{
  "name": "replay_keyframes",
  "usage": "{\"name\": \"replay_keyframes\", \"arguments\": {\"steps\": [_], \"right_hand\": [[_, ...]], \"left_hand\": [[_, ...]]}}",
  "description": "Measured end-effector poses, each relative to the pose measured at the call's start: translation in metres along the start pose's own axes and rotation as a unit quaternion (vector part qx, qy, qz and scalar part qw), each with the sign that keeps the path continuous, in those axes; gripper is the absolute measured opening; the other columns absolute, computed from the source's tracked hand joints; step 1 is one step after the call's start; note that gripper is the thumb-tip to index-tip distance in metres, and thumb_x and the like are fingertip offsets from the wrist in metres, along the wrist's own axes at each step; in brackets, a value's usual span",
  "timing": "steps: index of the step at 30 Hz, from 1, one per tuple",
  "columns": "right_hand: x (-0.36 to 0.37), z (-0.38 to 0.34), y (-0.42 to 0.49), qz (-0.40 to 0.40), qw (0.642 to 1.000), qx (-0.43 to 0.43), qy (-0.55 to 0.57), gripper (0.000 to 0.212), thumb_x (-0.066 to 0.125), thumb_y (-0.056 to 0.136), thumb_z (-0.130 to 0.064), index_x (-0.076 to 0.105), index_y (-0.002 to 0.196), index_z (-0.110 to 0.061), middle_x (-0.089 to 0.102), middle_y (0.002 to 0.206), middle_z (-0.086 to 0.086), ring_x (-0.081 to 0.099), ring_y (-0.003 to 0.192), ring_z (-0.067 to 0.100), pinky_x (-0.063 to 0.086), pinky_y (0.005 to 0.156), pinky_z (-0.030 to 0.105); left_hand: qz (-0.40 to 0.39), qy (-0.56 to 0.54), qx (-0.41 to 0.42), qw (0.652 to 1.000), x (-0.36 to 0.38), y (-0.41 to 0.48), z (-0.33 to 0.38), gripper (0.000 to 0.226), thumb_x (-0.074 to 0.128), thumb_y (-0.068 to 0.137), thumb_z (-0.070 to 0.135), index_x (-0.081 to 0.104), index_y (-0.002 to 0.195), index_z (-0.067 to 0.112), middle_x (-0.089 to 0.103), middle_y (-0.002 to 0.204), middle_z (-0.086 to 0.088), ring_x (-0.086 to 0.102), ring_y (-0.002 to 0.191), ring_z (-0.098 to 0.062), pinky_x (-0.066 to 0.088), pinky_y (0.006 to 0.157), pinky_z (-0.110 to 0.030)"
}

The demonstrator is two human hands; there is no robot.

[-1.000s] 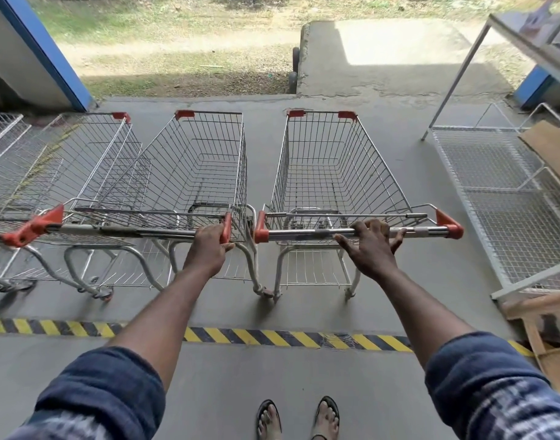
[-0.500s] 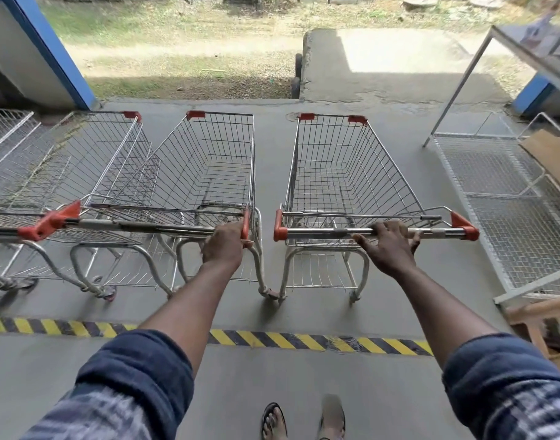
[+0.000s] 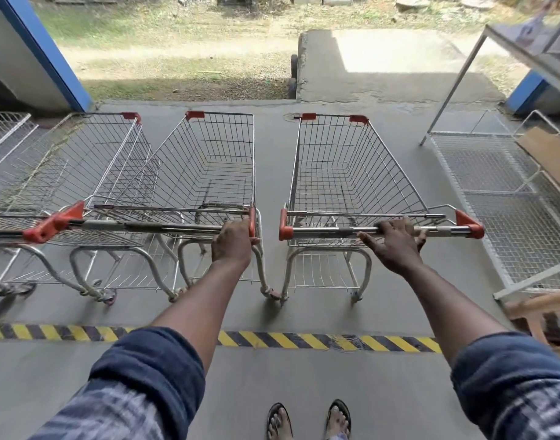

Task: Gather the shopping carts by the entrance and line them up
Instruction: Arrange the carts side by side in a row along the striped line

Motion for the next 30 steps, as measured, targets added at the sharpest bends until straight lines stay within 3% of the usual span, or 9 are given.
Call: {"name": "replay_keyframes", "arguments": {"steps": [3,5,7,9,14,19,24,30], "right_hand": [[-0.001,-0.001,0.0,0.007,1.0,-0.007,-0.015,0.059,0.043,0.087,-0.076,0.056,0.126,-0.034,0.043,0.145,0.011,0.014,0.149,0.03,0.003,0.113,0.065],[-0.007,-0.015,-0.008,0.043,0.998,-0.039,-0.008,0.057,0.043,0.088,-0.071,0.058,0.124,-0.03,0.052,0.134,0.009,0.032,0.139,0.03,0.013,0.111,0.059],[-0.009,-0.041,-0.021,0.072,0.993,-0.097,0.017,0.048,0.055,0.089,-0.055,0.059,0.125,-0.024,0.058,0.127,0.006,0.046,0.126,0.03,0.021,0.108,0.052],[-0.003,-0.075,-0.035,0.08,0.983,-0.161,0.021,0.045,0.066,0.087,-0.039,0.058,0.127,-0.021,0.058,0.128,0.006,0.05,0.123,0.031,0.025,0.108,0.052],[0.018,-0.145,-0.063,0.04,0.972,-0.231,0.011,0.057,0.07,0.083,-0.034,0.053,0.134,-0.017,0.049,0.137,0.009,0.042,0.129,0.033,0.025,0.11,0.049],[0.033,-0.186,-0.083,0.009,0.978,-0.205,0.024,0.055,0.065,0.085,-0.039,0.05,0.136,-0.022,0.042,0.141,0.008,0.036,0.134,0.03,0.03,0.112,0.054],[0.044,-0.235,-0.083,-0.001,0.984,-0.176,0.003,0.059,0.063,0.087,-0.041,0.046,0.139,-0.02,0.04,0.144,0.01,0.036,0.134,0.032,0.03,0.111,0.056],[0.086,-0.36,-0.098,-0.002,0.988,-0.149,0.043,0.054,0.059,0.09,-0.035,0.041,0.138,-0.02,0.041,0.143,0.011,0.035,0.135,0.032,0.03,0.112,0.057]], "left_hand": [[-0.028,-0.014,-0.002,0.999,0.004,-0.001,-0.001,0.017,0.063,0.092,0.016,0.061,0.109,0.017,0.062,0.105,-0.004,0.055,0.104,-0.025,0.05,0.078,-0.039],[-0.063,-0.011,0.0,0.998,0.011,-0.003,-0.002,0.04,0.069,0.088,0.025,0.053,0.124,0.014,0.056,0.123,-0.006,0.047,0.119,-0.026,0.048,0.092,-0.041],[-0.086,0.005,0.003,0.996,0.017,-0.007,-0.005,0.069,0.07,0.088,0.032,0.038,0.145,0.013,0.037,0.151,-0.01,0.028,0.143,-0.028,0.038,0.111,-0.045],[-0.087,0.015,-0.004,0.996,0.018,-0.012,-0.011,0.077,0.071,0.088,0.033,0.028,0.151,0.019,0.021,0.162,-0.008,0.013,0.151,-0.028,0.033,0.115,-0.049],[-0.068,0.014,-0.026,0.997,0.003,-0.038,-0.032,0.076,0.069,0.089,0.031,0.027,0.153,0.022,0.015,0.164,-0.006,0.016,0.15,-0.029,0.034,0.113,-0.052],[-0.11,0.009,-0.077,0.991,-0.009,-0.064,-0.088,0.079,0.068,0.09,0.036,0.025,0.155,0.025,0.012,0.166,-0.002,0.022,0.148,-0.029,0.038,0.111,-0.051],[-0.101,0.006,-0.103,0.989,-0.047,-0.068,-0.155,0.079,0.068,0.091,0.036,0.024,0.155,0.025,0.016,0.164,-0.005,0.026,0.146,-0.032,0.04,0.108,-0.053],[-0.082,-0.035,-0.114,0.989,-0.097,-0.059,-0.278,0.076,0.072,0.085,0.032,0.034,0.149,0.022,0.031,0.156,-0.008,0.038,0.139,-0.032,0.044,0.105,-0.051]]}}
Point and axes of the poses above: each hand's wrist, its own y-axis towards the middle knuckle, its own x-axis out of the palm, z = x × y, the point moved 8 cm from there along y, towards the middle knuckle
